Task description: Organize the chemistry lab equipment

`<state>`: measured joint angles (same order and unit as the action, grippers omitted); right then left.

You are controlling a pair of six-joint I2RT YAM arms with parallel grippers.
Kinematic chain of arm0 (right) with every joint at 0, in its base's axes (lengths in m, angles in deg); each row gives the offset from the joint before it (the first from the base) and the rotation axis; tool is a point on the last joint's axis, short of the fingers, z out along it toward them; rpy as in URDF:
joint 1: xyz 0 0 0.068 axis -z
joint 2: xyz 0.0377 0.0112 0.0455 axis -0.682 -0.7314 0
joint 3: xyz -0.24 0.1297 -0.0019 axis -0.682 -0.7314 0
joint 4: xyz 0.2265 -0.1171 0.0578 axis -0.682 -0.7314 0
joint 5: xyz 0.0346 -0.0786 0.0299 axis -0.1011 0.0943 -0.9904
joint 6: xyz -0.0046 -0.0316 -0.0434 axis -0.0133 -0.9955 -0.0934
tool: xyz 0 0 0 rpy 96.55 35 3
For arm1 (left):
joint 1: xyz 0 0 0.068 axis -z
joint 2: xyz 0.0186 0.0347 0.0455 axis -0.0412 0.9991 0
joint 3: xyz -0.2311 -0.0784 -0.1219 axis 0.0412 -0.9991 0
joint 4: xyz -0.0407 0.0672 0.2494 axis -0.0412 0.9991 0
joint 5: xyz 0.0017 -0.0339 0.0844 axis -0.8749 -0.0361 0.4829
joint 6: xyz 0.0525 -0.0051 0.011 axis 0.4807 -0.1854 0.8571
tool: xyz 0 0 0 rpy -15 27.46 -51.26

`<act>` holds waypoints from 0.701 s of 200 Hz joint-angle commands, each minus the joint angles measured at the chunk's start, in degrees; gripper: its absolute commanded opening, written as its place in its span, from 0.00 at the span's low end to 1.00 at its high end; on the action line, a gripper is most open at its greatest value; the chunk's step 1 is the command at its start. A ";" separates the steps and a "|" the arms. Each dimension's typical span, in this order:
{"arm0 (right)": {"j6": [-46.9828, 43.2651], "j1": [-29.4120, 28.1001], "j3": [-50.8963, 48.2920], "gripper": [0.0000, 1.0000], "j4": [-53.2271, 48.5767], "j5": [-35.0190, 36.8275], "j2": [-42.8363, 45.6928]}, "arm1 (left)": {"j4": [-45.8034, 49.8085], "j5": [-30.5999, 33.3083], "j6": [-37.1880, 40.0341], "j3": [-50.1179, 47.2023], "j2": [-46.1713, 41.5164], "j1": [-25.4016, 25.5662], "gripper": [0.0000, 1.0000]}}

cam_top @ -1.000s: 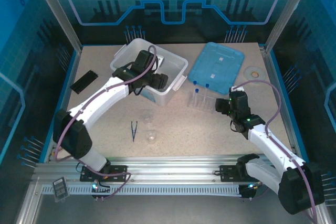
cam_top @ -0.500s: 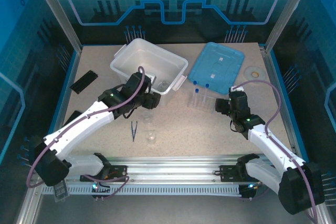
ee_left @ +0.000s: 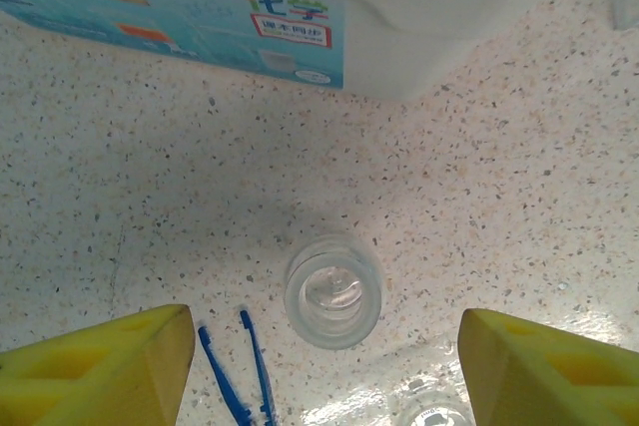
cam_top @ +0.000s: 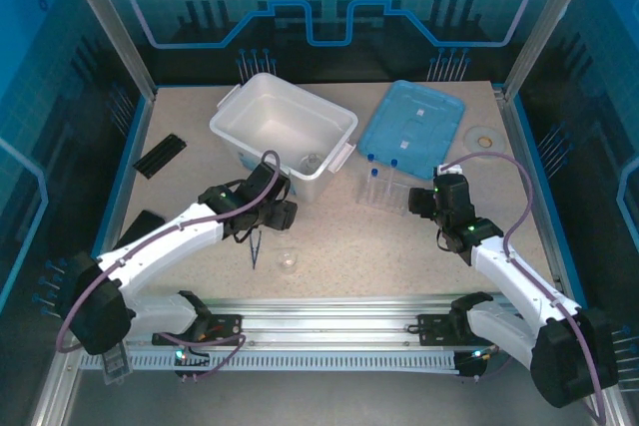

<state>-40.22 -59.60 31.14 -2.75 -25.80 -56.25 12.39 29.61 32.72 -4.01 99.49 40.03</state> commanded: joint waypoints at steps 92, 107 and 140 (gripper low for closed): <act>-0.61 -0.84 0.08 0.82 1.12 1.50 -0.21 | -3.25 -0.12 -3.87 -1.66 6.63 0.21 0.69; -0.61 -0.97 0.04 0.82 1.12 1.49 -0.16 | -3.70 -0.29 -4.27 -2.31 7.15 0.17 0.67; -0.61 -0.95 0.06 0.82 1.12 1.51 -0.24 | -4.65 -0.71 -5.20 -3.69 7.68 0.12 0.61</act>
<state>-40.22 -59.84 31.14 -2.77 -25.39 -56.29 8.80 29.59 28.94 -6.26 106.55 40.03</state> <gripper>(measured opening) 0.818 0.629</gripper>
